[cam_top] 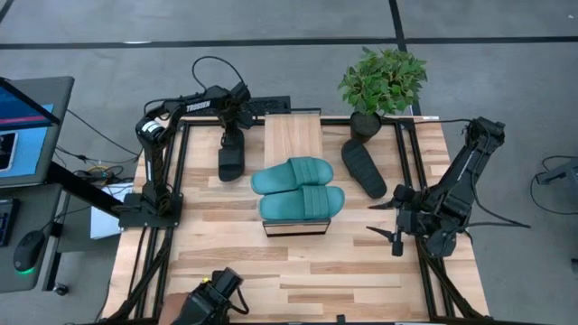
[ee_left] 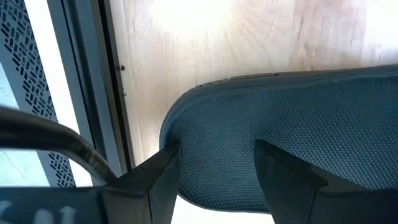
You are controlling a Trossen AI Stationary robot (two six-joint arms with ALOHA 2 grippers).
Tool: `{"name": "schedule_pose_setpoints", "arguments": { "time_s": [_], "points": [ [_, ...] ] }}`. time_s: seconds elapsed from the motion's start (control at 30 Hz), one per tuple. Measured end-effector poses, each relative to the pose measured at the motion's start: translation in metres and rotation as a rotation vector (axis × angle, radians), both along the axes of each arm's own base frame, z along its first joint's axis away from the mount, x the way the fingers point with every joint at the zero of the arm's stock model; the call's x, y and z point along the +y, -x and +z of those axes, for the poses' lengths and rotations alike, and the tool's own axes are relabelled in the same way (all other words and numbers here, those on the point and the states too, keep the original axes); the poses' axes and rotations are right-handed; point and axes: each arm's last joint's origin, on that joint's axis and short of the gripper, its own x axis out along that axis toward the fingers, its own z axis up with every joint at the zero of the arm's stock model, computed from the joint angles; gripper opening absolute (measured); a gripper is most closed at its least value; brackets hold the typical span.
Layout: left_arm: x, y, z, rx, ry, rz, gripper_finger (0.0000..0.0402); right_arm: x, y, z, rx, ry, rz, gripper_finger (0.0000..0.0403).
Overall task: Pick and place slides into the shelf
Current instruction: Put the left black slipper on the shelf
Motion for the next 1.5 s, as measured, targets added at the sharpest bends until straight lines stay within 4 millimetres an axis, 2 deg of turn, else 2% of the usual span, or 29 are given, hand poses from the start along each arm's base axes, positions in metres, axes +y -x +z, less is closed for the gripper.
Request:
{"name": "schedule_pose_setpoints", "arguments": {
  "time_s": [0.13, 0.2, 0.3, 0.37, 0.43, 0.73, 1.0, 1.5],
  "points": [
    [0.000, 0.000, 0.000, 0.007, -0.007, -0.011, 0.0186, -0.001, 0.000, -0.001, 0.012, 0.045, 0.011, 0.0255],
    [0.000, 0.000, 0.000, 0.010, -0.013, -0.037, 0.0167, -0.001, 0.000, -0.001, 0.014, 0.058, 0.014, 0.0255],
    [0.001, 0.000, 0.000, 0.023, -0.030, -0.073, 0.0106, -0.001, 0.000, -0.001, 0.015, 0.061, 0.014, 0.0255],
    [0.002, 0.000, 0.000, 0.049, -0.048, -0.100, 0.0043, -0.001, 0.000, -0.001, 0.016, 0.064, 0.014, 0.0255],
    [0.001, 0.001, 0.000, 0.074, -0.055, -0.120, 0.0014, -0.001, 0.001, -0.001, 0.016, 0.065, 0.014, 0.0255],
    [-0.008, 0.009, 0.003, 0.190, 0.046, -0.150, 0.0000, -0.001, 0.000, -0.001, 0.015, 0.064, 0.013, 0.0255],
    [-0.007, 0.009, 0.019, 0.164, 0.013, -0.130, 0.0000, -0.001, 0.000, 0.000, 0.010, 0.052, 0.011, 0.0255],
    [-0.005, 0.008, 0.020, 0.172, -0.038, -0.077, 0.0000, -0.001, 0.000, 0.000, 0.010, 0.050, 0.011, 0.0255]
  ]
}}
